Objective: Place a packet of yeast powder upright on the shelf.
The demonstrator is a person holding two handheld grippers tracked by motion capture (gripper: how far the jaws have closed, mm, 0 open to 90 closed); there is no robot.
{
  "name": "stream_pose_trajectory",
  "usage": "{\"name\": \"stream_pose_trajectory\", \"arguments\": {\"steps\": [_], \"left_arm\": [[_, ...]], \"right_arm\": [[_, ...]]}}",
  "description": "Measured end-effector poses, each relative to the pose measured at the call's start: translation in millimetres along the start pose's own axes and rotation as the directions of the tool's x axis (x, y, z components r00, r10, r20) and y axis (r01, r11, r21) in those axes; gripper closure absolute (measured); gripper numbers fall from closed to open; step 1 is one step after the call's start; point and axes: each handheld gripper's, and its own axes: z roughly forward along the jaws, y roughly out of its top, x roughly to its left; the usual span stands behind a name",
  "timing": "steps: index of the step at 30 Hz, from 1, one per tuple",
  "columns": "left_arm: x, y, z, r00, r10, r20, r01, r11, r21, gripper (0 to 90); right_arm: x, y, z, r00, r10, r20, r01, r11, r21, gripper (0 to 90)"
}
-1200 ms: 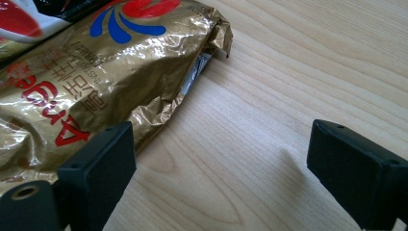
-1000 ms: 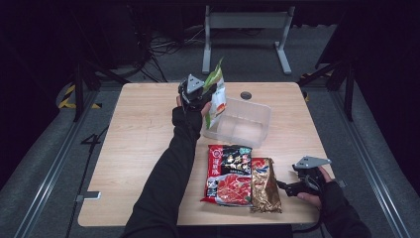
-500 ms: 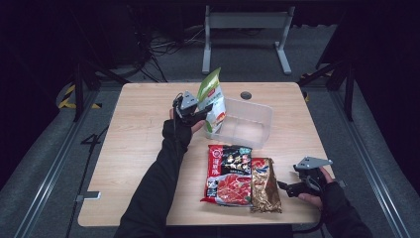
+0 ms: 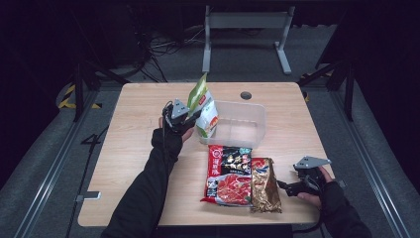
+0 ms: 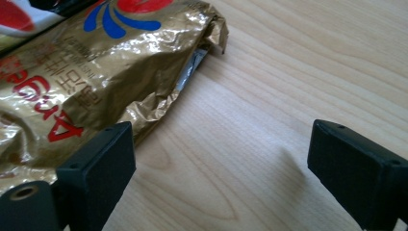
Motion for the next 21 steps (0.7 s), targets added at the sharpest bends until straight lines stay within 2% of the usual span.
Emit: {"name": "stream_pose_trajectory", "arguments": {"steps": [5, 7, 10, 12, 13, 14, 15, 18, 20, 21], "left_arm": [[-3.3, -0.4, -8.1, 0.9996, 0.029, 0.001, -0.029, 0.9994, 0.019, 80.4], [-4.0, -0.5, -10.6, 0.9993, 0.035, -0.011, -0.035, 0.999, 0.027, 79.0], [-3.4, -1.3, -13.9, 0.9998, 0.019, 0.002, -0.019, 0.9996, 0.02, 76.7], [-2.8, -1.8, -17.5, 0.9995, 0.012, 0.031, -0.012, 0.9999, 0.003, 69.5], [-3.1, -1.9, -19.9, 0.9994, 0.002, 0.034, -0.002, 1.0, 0.002, 60.3], [-3.0, -2.2, -22.9, 0.9987, 0.001, 0.05, -0.001, 1.0, -0.001, 55.8], [-3.0, -2.9, -25.4, 0.9979, 0.004, 0.065, -0.004, 1.0, -0.002, 57.1], [-3.7, -6.9, -38.6, 0.9958, 0.018, 0.09, -0.018, 0.9998, 0.005, 48.2], [-4.4, -9.9, -49.1, 0.9967, -0.016, 0.08, 0.016, 0.9999, 0.006, 32.4], [-3.8, -10.9, -53.0, 0.9957, -0.018, 0.091, 0.018, 0.9998, 0.004, 28.6]], "right_arm": [[-2.2, 0.9, 0.2, 0.9999, 0.008, 0.006, -0.008, 1.0, -0.005, 10.2], [-2.0, 1.0, 0.4, 1.0, 0.005, 0.007, -0.005, 1.0, -0.002, 10.2], [-2.7, 1.1, 0.4, 0.9999, 0.004, 0.016, -0.004, 1.0, 0.0, 10.2], [-3.3, 1.1, -0.4, 0.9998, 0.009, 0.017, -0.009, 1.0, -0.004, 10.2], [-3.7, 1.0, -1.1, 0.9998, 0.006, 0.018, -0.006, 1.0, -0.005, 10.2], [-3.8, 1.0, -1.5, 0.9998, 0.005, 0.021, -0.005, 1.0, -0.005, 10.2], [-3.9, 1.0, -1.9, 0.9997, 0.002, 0.025, -0.002, 1.0, -0.003, 10.2], [-4.4, 1.4, -3.2, 0.9997, 0.001, 0.026, 0.0, 0.9999, -0.011, 10.3], [-4.3, 2.2, -4.9, 0.9998, 0.004, 0.02, -0.003, 0.9997, -0.023, 10.3], [-4.1, 2.9, -5.4, 0.9998, 0.0, 0.021, 0.0, 0.9997, -0.024, 10.4]]}}
